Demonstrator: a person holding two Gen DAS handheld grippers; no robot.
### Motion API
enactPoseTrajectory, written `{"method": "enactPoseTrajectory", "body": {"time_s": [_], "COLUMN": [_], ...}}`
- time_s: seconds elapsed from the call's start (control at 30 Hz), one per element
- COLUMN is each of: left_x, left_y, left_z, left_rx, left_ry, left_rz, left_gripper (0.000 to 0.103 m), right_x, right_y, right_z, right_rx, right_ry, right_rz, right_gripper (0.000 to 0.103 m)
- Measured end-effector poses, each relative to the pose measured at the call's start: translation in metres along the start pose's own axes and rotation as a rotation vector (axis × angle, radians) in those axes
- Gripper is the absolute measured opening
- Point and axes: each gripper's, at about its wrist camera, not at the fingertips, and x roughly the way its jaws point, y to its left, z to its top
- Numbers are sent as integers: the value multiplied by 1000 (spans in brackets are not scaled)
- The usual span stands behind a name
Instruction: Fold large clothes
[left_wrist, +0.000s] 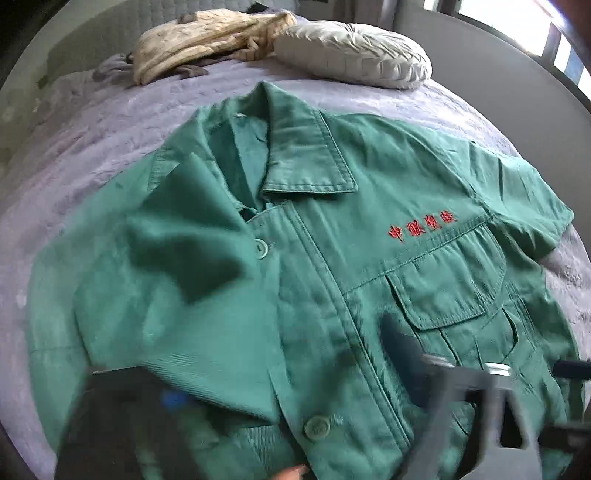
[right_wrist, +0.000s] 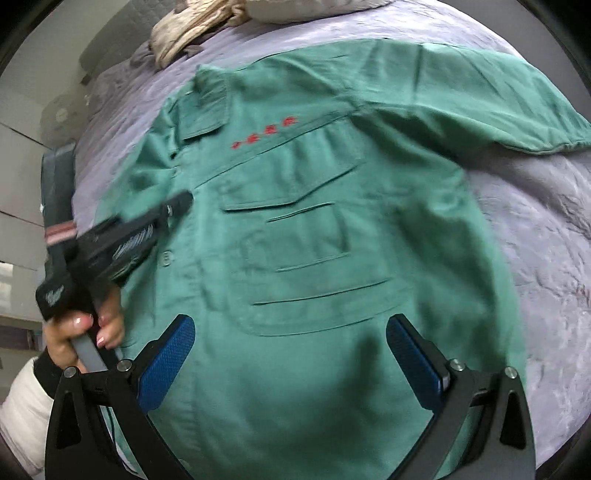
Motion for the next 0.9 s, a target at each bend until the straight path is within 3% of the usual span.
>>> {"method": "enactPoseTrajectory", "body": {"time_s": [0.1,0.2,0.27,0.33,0.43,0.5,0.53,0.6,0.73,0.77,0.8,0.83,0.87,0.9], "left_x": [-19,-52,-75,-83,-73,-57,-47,-40,-37,-38,-38,-37,-38,-39], "left_y": [1,26,55,95,157,195,212,227,226,224,222,220,221,221], "left_z": [-5,-13,-23,-33,-53,-71,-83,-98,-108,-110,-111,-112,-110,-111], "left_rx": [25,-24,-75,-149,-299,-420,-488,-568,-549,-542,-535,-528,-525,-525], "left_ry": [2,-33,-61,-57,21,104,146,152,117,114,116,115,113,111], "left_rz": [12,3,62,167,293,288,249,167,174,183,189,193,194,190], "left_gripper": [93,93,93,93,93,93,93,93,93,93,93,93,93,94], "right_x": [-4,-4,-2,0,14,30,43,67,129,145,160,161,155,143], "right_y": [-5,5,23,51,109,145,168,204,259,264,269,271,272,272], "right_z": [6,19,29,38,50,54,56,55,47,46,44,43,44,49], "right_rx": [-16,-47,-97,-171,-314,-400,-451,-541,-694,-716,-743,-748,-746,-726], "right_ry": [-21,-48,-70,-92,-122,-123,-113,-95,-62,-47,-40,-62,-87,-117], "right_rz": [-13,-12,-4,2,25,20,7,1,-102,-154,-231,-230,-224,-243], "right_gripper": [103,103,103,103,103,103,103,103,103,97,85,76,38,16]}}
